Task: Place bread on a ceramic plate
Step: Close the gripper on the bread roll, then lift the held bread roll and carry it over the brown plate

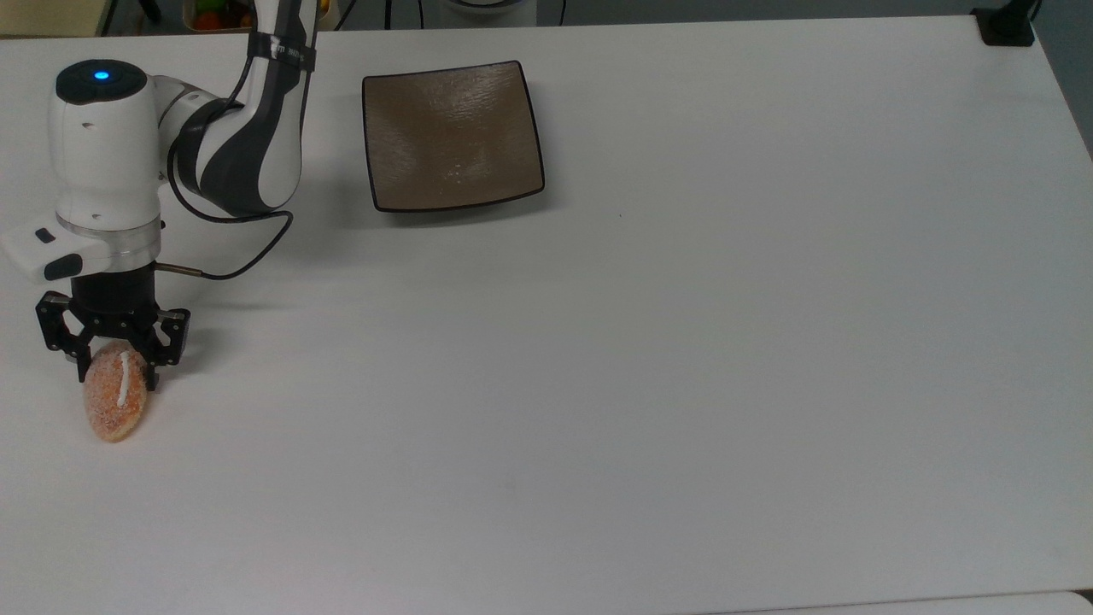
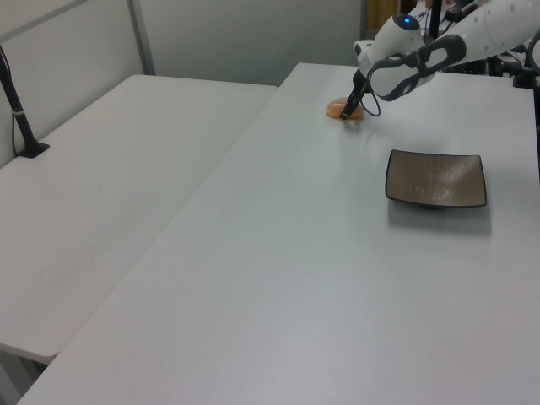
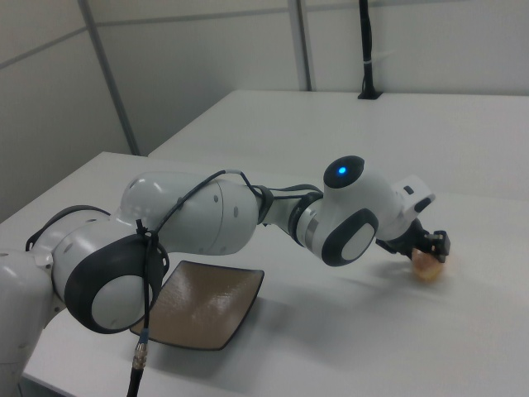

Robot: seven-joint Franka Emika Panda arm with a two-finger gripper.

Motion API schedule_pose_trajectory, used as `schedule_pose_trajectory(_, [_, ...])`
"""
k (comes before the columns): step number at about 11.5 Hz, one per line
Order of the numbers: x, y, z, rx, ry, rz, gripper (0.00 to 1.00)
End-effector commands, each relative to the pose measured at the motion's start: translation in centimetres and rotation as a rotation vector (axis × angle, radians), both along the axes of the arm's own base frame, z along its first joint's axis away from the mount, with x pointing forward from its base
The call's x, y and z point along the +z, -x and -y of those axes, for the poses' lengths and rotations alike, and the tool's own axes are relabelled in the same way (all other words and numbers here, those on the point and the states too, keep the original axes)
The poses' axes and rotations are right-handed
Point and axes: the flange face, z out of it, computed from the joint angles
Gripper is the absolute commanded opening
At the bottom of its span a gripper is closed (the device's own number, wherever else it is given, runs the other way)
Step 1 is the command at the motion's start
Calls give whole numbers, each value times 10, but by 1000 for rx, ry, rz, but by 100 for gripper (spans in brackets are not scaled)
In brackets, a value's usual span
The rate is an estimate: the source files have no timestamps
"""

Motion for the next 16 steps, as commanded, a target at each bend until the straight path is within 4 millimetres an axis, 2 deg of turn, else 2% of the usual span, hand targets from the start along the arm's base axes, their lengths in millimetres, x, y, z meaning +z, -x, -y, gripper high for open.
schedule_pose_trajectory(1, [0, -2, 4, 30, 38, 11, 34])
schedule_pose_trajectory(2, [1, -2, 4, 29, 37, 13, 29])
schedule_pose_trajectory(4, [17, -3, 2, 21, 33, 33, 26])
schedule_pose_trajectory(6, [52, 0, 0, 10, 25, 66, 26])
schedule_pose_trajectory(8, [79, 9, -11, 3, 4, 74, 26])
schedule_pose_trajectory(10, [119, 16, -20, -9, -52, 35, 27])
schedule_pose_trajectory(12, [154, 21, -44, 0, -98, 0, 27])
schedule_pose_trajectory(13, [171, 29, -51, 6, -123, -44, 27])
schedule_pose_trajectory(15, [206, 45, -82, 38, -184, -103, 27])
schedule_pose_trajectory(16, [220, 57, -90, 47, -207, -135, 27])
